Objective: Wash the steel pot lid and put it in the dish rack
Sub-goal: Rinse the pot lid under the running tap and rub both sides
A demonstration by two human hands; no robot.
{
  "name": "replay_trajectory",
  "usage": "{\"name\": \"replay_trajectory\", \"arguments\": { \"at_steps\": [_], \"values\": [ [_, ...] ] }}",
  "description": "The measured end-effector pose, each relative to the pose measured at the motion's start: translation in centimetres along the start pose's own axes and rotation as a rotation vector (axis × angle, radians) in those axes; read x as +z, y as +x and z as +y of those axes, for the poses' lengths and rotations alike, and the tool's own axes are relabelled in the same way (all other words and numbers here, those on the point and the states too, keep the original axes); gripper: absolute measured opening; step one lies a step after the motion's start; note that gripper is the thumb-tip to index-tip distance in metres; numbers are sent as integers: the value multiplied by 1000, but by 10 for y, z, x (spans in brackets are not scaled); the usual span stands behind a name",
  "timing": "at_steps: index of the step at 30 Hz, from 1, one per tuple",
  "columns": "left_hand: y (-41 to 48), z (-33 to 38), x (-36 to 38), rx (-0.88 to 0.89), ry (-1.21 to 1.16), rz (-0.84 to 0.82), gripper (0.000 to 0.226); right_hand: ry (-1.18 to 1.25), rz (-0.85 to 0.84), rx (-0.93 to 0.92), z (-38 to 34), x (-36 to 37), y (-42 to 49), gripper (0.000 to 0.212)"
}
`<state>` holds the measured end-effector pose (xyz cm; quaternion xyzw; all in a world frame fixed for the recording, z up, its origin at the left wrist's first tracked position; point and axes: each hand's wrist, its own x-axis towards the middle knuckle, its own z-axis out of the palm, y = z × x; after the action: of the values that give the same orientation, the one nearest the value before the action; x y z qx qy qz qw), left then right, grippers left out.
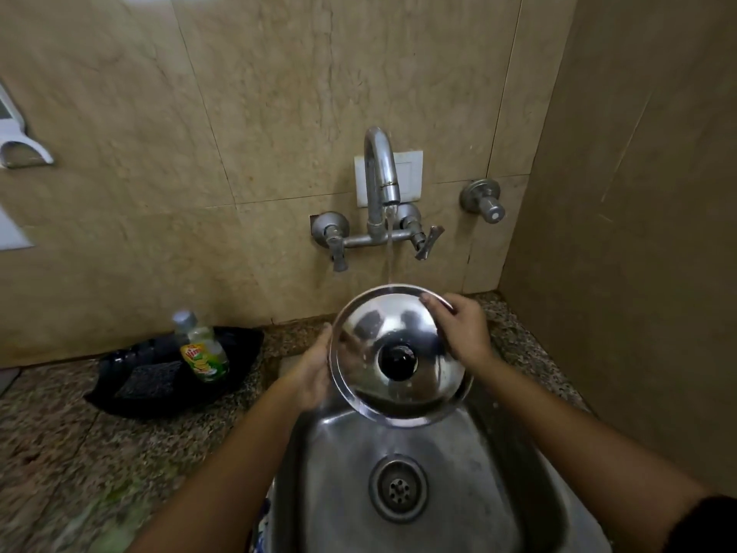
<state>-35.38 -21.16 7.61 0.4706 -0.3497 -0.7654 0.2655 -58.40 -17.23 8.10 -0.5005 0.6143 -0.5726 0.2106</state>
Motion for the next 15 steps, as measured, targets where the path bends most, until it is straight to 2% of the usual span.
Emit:
{"name": "replay_trajectory", "arguments": {
  "at_steps": [2, 4, 6, 8, 10, 13, 14, 15],
  "values": [
    [3, -1, 4, 120, -3, 56, 53, 13, 28, 128, 10, 1, 10, 46],
    [7, -4, 8, 317, 84, 151, 42, -30, 56, 209, 17, 4, 16, 55],
    [9, -3, 13, 508, 238, 296, 34, -151, 68, 238, 16, 7, 19, 57],
    [11, -3, 15, 632, 298, 407, 36, -384, 34, 226, 10, 12, 23, 54],
    [12, -2, 16, 694, 329, 418, 39, -575, -51, 54, -1, 21, 28, 51],
    [11, 1, 22, 761, 485, 318, 42, -678, -411, -479, -29, 39, 30, 35],
    [11, 1, 25, 780, 533, 302, 43, -702, -532, -618, -35, 43, 30, 28],
    [9, 0, 27, 793, 543, 309, 41, -699, -601, -675, -36, 45, 34, 25]
  ]
}}
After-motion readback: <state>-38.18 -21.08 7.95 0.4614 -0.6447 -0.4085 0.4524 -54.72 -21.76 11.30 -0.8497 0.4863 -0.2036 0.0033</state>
